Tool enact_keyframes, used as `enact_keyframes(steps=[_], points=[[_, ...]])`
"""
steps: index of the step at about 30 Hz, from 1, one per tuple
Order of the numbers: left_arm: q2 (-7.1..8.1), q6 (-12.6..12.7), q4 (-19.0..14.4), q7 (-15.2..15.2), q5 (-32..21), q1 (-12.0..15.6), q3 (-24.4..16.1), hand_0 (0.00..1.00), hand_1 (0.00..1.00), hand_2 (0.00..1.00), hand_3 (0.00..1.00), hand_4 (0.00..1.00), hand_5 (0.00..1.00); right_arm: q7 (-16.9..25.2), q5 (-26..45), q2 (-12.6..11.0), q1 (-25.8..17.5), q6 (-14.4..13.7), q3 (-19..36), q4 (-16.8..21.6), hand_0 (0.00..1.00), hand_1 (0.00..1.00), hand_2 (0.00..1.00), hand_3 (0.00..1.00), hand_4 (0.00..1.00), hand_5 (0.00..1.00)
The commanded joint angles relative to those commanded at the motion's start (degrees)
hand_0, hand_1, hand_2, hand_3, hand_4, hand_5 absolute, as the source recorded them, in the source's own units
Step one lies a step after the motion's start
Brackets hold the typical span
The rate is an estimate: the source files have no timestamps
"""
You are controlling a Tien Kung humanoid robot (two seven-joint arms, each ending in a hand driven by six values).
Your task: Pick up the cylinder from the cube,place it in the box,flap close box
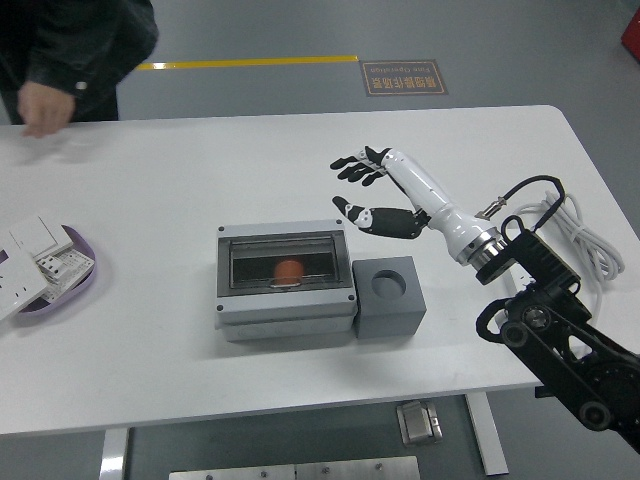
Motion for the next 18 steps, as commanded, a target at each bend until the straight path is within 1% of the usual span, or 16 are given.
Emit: enact_keyframes(steps=[3, 7, 9, 12, 13, 18], points=[[-0.06, 0.0, 0.0, -0.2, -0.5, 0.0, 0.4, 0.623, 0.626, 0.593, 0.633, 0.696, 0.222, 3.0, 3.6, 1.4, -3.3, 0.8, 5.3, -2.8, 0.580, 0.616, 0.634, 0.673, 0.667, 0.293], [-0.06, 0.0, 0.0, -0.1, -0.8, 0.2, 0.6, 0.623, 0.626, 0.593, 0.633, 0.696, 0.222, 7.3, 9.1, 3.1, -7.2, 1.3, 10.4, -6.3, 0.580, 0.616, 0.634, 0.673, 0.667, 0.293], [-0.10, 0.0, 0.0, -0.1, -1.1, 0.4, 0.9, 0.623, 0.627, 0.593, 0.632, 0.696, 0.220, 9.9, 12.7, 4.5, -9.0, 1.2, 13.1, -7.8, 0.590, 0.625, 0.635, 0.672, 0.668, 0.289], [-0.14, 0.0, 0.0, 0.1, -1.0, 0.6, 0.8, 0.623, 0.627, 0.593, 0.632, 0.696, 0.220, 13.2, 17.1, 6.3, -10.7, 1.0, 15.8, -9.0, 0.590, 0.625, 0.635, 0.672, 0.668, 0.289], [-0.13, 0.0, 0.0, 0.2, -0.8, 0.6, 0.7, 0.622, 0.627, 0.592, 0.632, 0.696, 0.220, 14.0, 18.6, 6.7, -11.1, 0.9, 16.4, -9.3, 0.667, 0.653, 0.656, 0.669, 0.671, 0.282], [0.20, -0.2, 0.0, 0.4, 0.5, 0.3, -0.2, 0.622, 0.627, 0.592, 0.632, 0.696, 0.220, 15.7, 23.8, 7.3, -11.9, 0.6, 17.6, -10.2, 0.667, 0.653, 0.656, 0.669, 0.671, 0.282]])
